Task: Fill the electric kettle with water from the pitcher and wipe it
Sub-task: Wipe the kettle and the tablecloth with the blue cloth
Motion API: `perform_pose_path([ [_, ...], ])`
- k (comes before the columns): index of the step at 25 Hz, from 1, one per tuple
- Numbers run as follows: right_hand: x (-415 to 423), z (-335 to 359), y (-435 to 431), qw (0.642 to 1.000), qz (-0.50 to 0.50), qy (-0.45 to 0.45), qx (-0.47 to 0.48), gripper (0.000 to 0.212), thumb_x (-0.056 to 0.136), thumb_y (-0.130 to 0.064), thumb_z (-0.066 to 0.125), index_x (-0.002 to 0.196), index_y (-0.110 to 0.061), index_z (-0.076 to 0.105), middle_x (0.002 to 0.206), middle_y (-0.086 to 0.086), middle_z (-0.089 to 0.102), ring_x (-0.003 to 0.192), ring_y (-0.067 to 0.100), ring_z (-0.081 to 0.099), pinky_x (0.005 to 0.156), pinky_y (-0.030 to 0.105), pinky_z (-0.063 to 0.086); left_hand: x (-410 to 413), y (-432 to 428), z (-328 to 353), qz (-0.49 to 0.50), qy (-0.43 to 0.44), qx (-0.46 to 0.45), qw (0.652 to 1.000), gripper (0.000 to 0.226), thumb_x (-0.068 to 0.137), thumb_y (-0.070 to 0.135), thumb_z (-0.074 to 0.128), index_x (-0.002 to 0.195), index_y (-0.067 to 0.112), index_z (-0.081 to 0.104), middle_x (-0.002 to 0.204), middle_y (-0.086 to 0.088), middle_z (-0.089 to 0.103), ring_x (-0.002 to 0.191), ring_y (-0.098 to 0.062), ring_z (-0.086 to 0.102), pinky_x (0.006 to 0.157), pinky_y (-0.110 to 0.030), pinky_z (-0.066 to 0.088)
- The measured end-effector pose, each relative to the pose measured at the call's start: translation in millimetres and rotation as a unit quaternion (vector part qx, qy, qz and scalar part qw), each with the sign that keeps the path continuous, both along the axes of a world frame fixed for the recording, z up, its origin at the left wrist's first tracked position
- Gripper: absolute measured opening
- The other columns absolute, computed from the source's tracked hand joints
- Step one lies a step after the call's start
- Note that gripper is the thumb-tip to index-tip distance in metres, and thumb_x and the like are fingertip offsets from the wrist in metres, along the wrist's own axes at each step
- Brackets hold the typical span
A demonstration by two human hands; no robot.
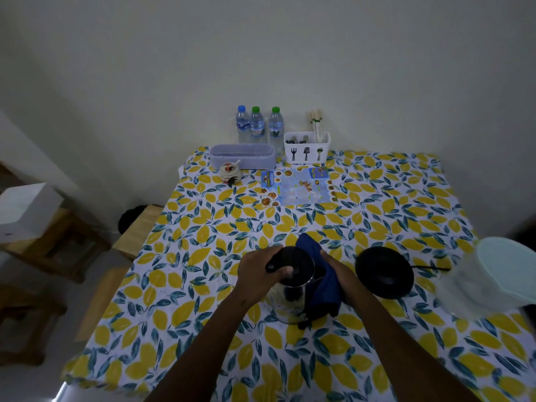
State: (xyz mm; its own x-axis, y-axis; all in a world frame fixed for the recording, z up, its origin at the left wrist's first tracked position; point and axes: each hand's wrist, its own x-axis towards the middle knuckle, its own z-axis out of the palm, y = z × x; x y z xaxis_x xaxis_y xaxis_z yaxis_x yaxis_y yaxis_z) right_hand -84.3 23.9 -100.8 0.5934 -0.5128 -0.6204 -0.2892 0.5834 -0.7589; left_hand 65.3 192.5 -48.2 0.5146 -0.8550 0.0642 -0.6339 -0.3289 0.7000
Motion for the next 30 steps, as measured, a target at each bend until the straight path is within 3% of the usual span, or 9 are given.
perform_pose_path([
  [5, 32.0, 13.1, -9.1, 0.998, 0.054, 0.021, -0.018, 0.050, 0.095, -0.032, 0.051, 0.137, -0.005, 0.044, 0.143, 0.011, 0.046, 0.127, 0.028, 0.046, 0.096, 0.033, 0.039, 2.0, -0.5, -4.3, 0.000, 0.025, 0.012, 1.000, 0.083, 0.072, 0.072, 0.048, 0.135, 0.018, 0.052, 0.124, -0.008, 0.065, 0.110, -0.023, 0.062, 0.092, -0.042, 0.051],
  [7, 39.9, 19.6, -10.3, 0.997, 0.074, 0.008, -0.032, 0.044, 0.099, -0.025, 0.043, 0.139, -0.004, 0.040, 0.138, 0.001, 0.042, 0.122, 0.020, 0.044, 0.094, 0.030, 0.036, 1.6, -1.6, -3.5, -0.002, 0.022, 0.021, 1.000, 0.084, 0.073, 0.071, 0.047, 0.137, 0.017, 0.050, 0.128, -0.009, 0.063, 0.113, -0.023, 0.060, 0.093, -0.039, 0.050],
  [10, 35.5, 5.7, -10.7, 0.998, 0.040, 0.006, -0.044, 0.047, 0.100, -0.027, 0.042, 0.141, -0.006, 0.037, 0.142, 0.004, 0.040, 0.132, 0.026, 0.039, 0.103, 0.036, 0.034, 1.2, -0.8, -3.9, 0.002, 0.029, 0.030, 0.999, 0.083, 0.072, 0.070, 0.048, 0.138, 0.018, 0.049, 0.129, -0.008, 0.062, 0.115, -0.022, 0.058, 0.093, -0.036, 0.048],
  [16, 0.2, -67.5, 51.5, 0.988, -0.146, 0.001, -0.058, 0.046, 0.092, -0.057, 0.041, 0.113, -0.021, 0.062, 0.118, 0.018, 0.063, 0.101, 0.031, 0.061, 0.089, 0.052, 0.050, -0.8, -1.4, -0.8, 0.002, 0.051, 0.035, 0.998, 0.078, 0.075, 0.066, 0.055, 0.138, 0.020, 0.048, 0.130, -0.007, 0.061, 0.116, -0.020, 0.057, 0.091, -0.029, 0.046],
  [18, -2.6, -97.9, 68.2, 0.984, -0.159, 0.014, -0.076, 0.070, 0.081, -0.076, 0.036, 0.121, -0.023, 0.057, 0.120, 0.015, 0.060, 0.105, 0.032, 0.060, 0.092, 0.058, 0.049, -1.1, -1.1, -0.4, 0.001, 0.053, 0.034, 0.998, 0.076, 0.076, 0.063, 0.057, 0.137, 0.020, 0.048, 0.130, -0.007, 0.061, 0.116, -0.021, 0.058, 0.091, -0.030, 0.047],
  [20, -3.5, -82.7, 86.4, 0.977, -0.183, 0.028, -0.103, 0.090, 0.072, -0.084, 0.037, 0.139, -0.024, 0.040, 0.141, 0.011, 0.045, 0.124, 0.032, 0.048, 0.102, 0.057, 0.041, 0.1, -0.4, -0.9, -0.001, 0.051, 0.037, 0.998, 0.076, 0.076, 0.063, 0.057, 0.137, 0.020, 0.049, 0.130, -0.007, 0.061, 0.116, -0.021, 0.058, 0.091, -0.031, 0.047],
  [22, -4.7, -43.6, 112.7, 0.973, -0.190, 0.044, -0.125, 0.084, 0.080, -0.065, 0.049, 0.148, -0.026, 0.019, 0.156, 0.006, 0.023, 0.137, 0.032, 0.032, 0.109, 0.055, 0.034, 2.4, -0.1, -2.0, -0.005, 0.054, 0.049, 0.997, 0.073, 0.077, 0.060, 0.058, 0.138, 0.020, 0.048, 0.132, -0.007, 0.060, 0.118, -0.021, 0.057, 0.094, -0.032, 0.047],
  [25, -0.4, -17.7, 148.6, 0.963, -0.131, 0.062, -0.225, 0.091, 0.085, -0.030, 0.065, 0.151, -0.020, 0.004, 0.159, 0.006, 0.005, 0.139, 0.033, 0.026, 0.106, 0.055, 0.038, 7.7, -2.1, -3.6, -0.019, 0.061, 0.067, 0.996, 0.072, 0.081, 0.058, 0.052, 0.140, 0.018, 0.046, 0.137, -0.009, 0.056, 0.124, -0.025, 0.053, 0.102, -0.044, 0.046],
  [30, 32.9, -11.7, 178.6, 0.934, -0.156, 0.150, -0.285, 0.116, 0.072, -0.038, 0.078, 0.149, -0.003, -0.002, 0.157, 0.024, 0.002, 0.141, 0.042, 0.019, 0.108, 0.058, 0.031, 17.9, 0.7, -6.9, -0.059, 0.073, 0.086, 0.992, 0.066, 0.088, 0.054, 0.044, 0.143, 0.019, 0.040, 0.142, -0.011, 0.052, 0.127, -0.027, 0.051, 0.103, -0.048, 0.044],
])
